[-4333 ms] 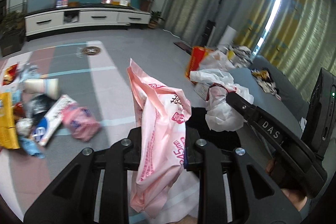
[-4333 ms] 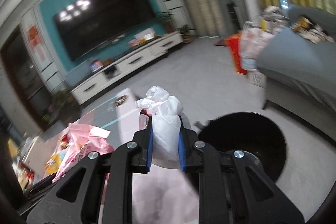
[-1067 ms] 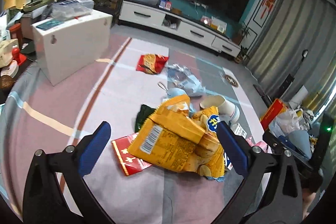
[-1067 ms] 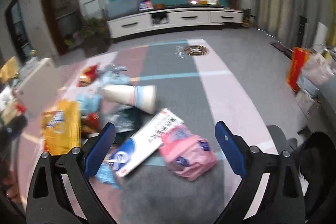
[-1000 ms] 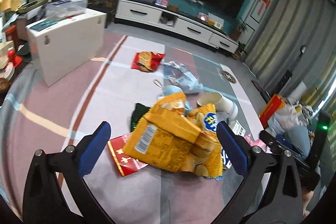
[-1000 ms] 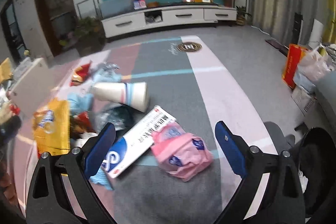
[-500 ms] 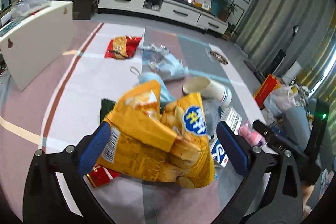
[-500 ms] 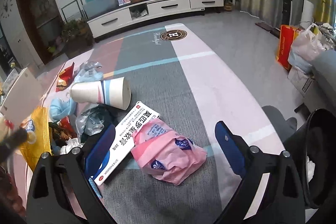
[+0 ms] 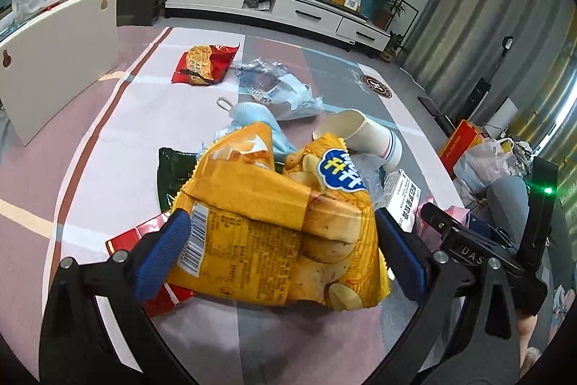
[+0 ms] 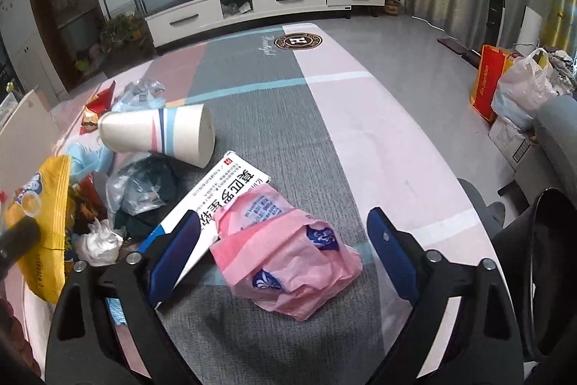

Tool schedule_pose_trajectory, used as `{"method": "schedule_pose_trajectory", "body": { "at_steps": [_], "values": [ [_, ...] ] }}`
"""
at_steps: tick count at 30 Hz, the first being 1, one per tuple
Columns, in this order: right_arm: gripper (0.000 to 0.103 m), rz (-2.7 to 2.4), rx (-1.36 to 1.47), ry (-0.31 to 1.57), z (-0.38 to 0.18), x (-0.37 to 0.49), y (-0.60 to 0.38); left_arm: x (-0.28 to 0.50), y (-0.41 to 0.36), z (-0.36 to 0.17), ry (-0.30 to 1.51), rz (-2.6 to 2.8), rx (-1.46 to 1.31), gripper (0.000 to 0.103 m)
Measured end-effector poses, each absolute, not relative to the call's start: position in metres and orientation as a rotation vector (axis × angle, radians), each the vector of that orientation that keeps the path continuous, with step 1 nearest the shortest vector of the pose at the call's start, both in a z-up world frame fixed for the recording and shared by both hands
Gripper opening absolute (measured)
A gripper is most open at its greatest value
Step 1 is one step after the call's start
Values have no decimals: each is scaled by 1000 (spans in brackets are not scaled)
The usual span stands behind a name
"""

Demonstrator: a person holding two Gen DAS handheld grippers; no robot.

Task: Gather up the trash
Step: 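Grasp the yellow snack bag with the left tool while the right tool grasps the pink bundle, then lift the yellow snack bag and pink bundle and carry them toward the black bin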

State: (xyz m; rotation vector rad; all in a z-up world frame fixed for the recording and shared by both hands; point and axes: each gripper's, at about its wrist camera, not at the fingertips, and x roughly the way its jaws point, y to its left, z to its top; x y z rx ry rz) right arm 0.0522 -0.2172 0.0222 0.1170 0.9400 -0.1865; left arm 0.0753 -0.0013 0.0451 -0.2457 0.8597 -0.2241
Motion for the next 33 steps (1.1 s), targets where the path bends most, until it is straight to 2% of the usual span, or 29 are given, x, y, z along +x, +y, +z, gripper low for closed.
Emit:
{"method": "schedule_pose_trajectory", "body": {
  "at_steps": [4,7,10,13,15,17,18,21,26,33],
  "values": [
    [82,-190,96,952,21,52,-218,75,1,41,881,-239,-233,97],
    [72,-184,109,968,18,54,-221,76,8,38,905,-249,-289,87],
    [68,-176,115,969,20,53,-222,74,12,38,910,-265,-341,77],
    [63,-168,111,969,22,52,-221,71,11,40,906,-275,-336,61],
    [62,-161,115,969,24,51,-221,68,10,43,904,-295,-346,43],
    [62,-157,119,964,26,50,-221,66,10,47,899,-303,-356,38],
    [62,-156,120,962,27,50,-221,64,10,48,894,-302,-357,32],
    [62,-155,122,956,29,48,-221,60,10,53,879,-298,-357,25],
    [62,-150,127,945,34,46,-220,53,14,65,840,-304,-385,20],
    [62,-143,128,922,45,40,-221,36,11,88,785,-302,-382,19]
  ]
}}
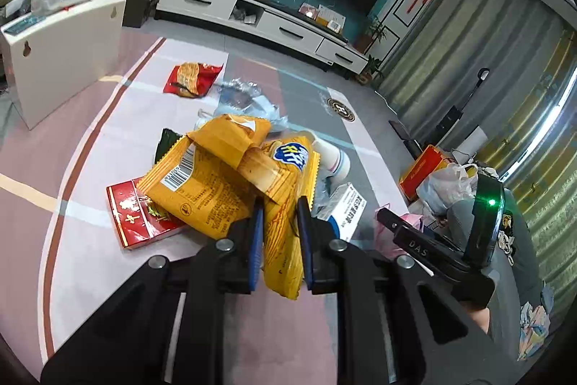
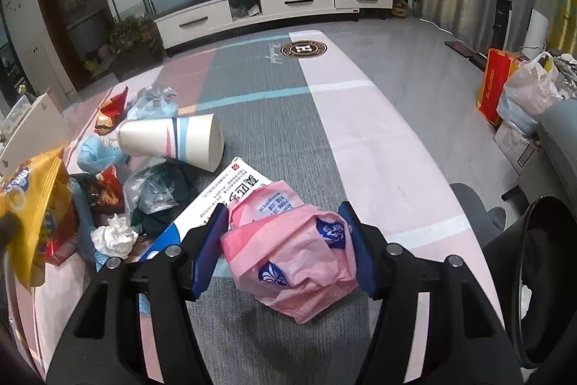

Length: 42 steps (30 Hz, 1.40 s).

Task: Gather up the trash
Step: 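Lift the yellow snack bag and pink bundle and carry them toward the black bin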

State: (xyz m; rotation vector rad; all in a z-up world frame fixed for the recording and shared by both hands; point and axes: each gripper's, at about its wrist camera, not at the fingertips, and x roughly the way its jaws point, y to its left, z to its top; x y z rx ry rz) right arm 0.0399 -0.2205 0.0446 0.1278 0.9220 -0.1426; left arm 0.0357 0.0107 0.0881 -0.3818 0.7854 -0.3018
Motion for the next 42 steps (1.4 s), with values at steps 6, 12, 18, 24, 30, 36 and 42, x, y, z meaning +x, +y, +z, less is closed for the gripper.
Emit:
{"method": "schedule_pose_trajectory", "body": {
  "at_steps": [6,12,18,24,30,36,42],
  "values": [
    [61,-121,115,876,65,31,-216,18,8,111,730,-312,-376,19],
    [61,-95,117,818,89,15,-210,4,10,129,685,-303,-368,19],
    [61,-61,150,753,112,-4,-207,-2,11,137,665,-311,-372,19],
    [61,-39,155,703,131,-18,-200,-7,13,142,647,-328,-378,19],
    [61,-20,159,675,139,-32,-194,-13,9,148,635,-347,-374,19],
    [61,-6,167,648,144,-39,-195,-13,5,148,641,-365,-374,19],
    [61,-8,177,638,146,-43,-199,-19,0,152,609,-365,-350,19]
  ]
}}
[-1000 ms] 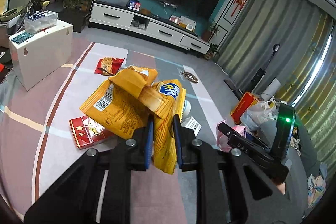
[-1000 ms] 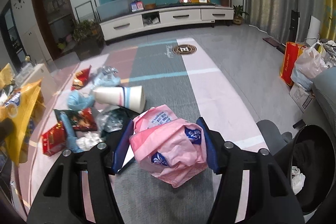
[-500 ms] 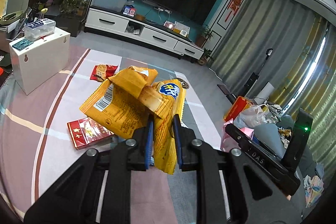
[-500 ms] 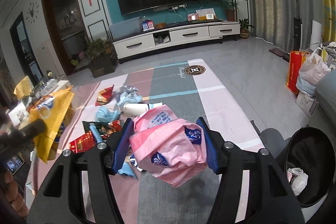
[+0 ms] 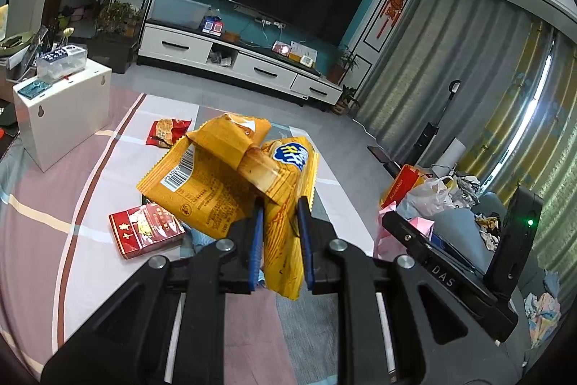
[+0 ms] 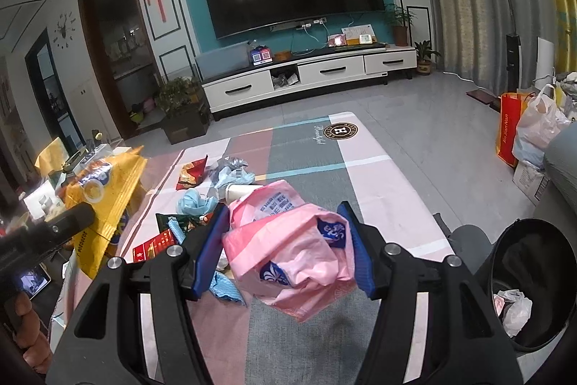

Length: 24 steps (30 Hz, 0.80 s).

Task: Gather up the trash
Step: 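Lift the yellow snack bag and pink bundle and carry them toward the black bin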

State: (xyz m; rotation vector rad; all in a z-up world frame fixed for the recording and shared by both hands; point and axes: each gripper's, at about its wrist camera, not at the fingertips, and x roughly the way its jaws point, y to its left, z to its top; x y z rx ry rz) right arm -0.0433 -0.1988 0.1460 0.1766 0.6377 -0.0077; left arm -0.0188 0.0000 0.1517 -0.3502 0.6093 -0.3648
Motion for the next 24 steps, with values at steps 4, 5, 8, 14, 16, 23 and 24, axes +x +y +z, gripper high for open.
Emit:
{"method": "schedule_pose_trajectory", "body": {
  "at_steps": [4,5,8,14,16,23,24],
  "values": [
    [61,-14,191,626,148,-47,-205,-23,-4,153,603,-376,-341,19],
    [61,-17,195,620,149,-48,-207,-23,-6,153,604,-378,-337,19],
    [61,-19,206,601,154,-53,-210,-25,-9,153,602,-389,-330,19],
    [61,-28,202,569,162,-61,-212,-28,-14,155,596,-403,-316,19],
    [61,-28,199,563,163,-64,-212,-28,-14,154,598,-408,-316,19],
    [61,-24,200,535,170,-71,-212,-28,-17,153,602,-422,-308,19],
    [61,-32,205,527,171,-72,-214,-28,-17,153,602,-425,-307,19]
  ]
}}
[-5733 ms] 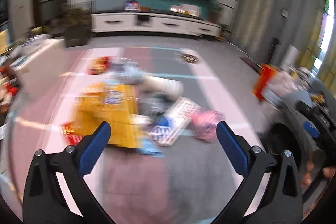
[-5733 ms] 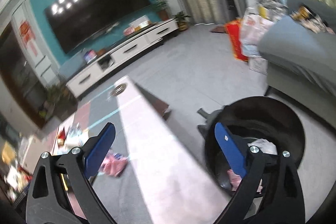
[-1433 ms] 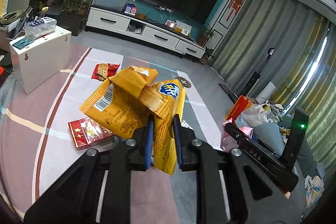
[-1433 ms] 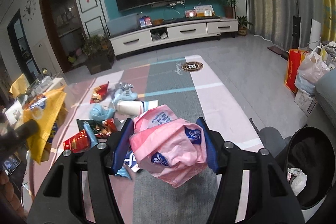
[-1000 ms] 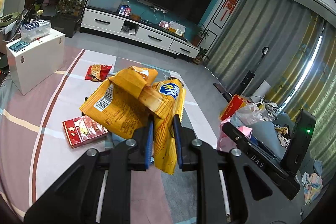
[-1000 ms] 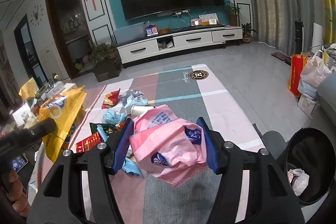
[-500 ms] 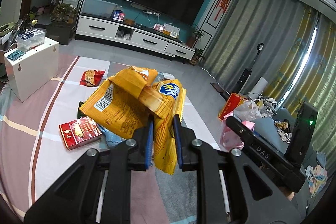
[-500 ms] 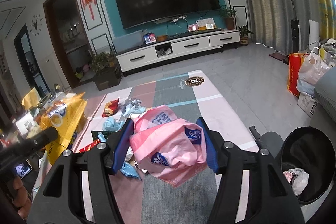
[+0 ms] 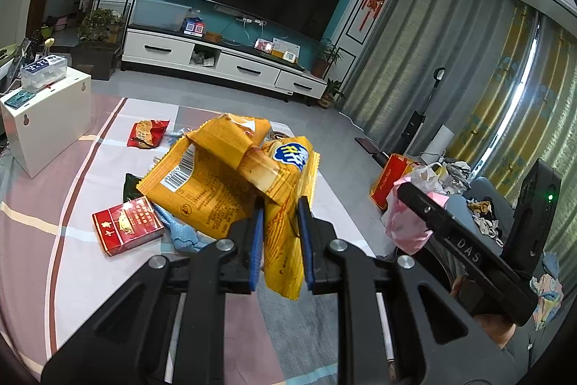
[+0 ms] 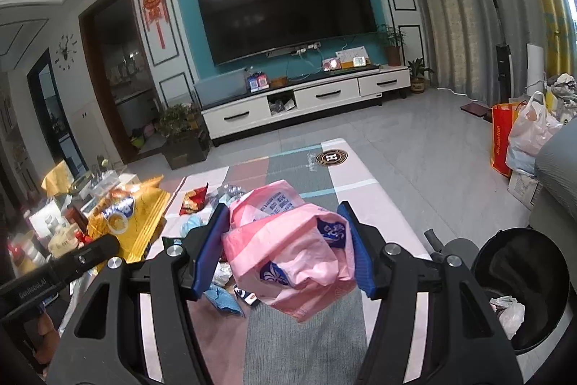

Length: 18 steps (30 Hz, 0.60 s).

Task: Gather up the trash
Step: 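Lift the yellow snack bag and pink bundle and carry them toward the black bin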

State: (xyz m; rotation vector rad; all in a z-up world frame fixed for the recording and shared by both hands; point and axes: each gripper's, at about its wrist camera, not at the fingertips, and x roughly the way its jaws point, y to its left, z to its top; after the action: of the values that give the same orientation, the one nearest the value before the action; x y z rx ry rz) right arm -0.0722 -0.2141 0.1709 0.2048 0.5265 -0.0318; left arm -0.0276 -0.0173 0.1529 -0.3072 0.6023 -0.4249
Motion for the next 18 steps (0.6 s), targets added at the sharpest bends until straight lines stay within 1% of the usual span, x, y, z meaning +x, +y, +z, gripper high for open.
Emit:
{"method": "schedule_pose_trajectory", "body": {
  "at_steps": [18],
  "values": [
    [61,-119,204,475,181,-85,-233,-32,-38,148,619,-455,-263,20]
  ]
}}
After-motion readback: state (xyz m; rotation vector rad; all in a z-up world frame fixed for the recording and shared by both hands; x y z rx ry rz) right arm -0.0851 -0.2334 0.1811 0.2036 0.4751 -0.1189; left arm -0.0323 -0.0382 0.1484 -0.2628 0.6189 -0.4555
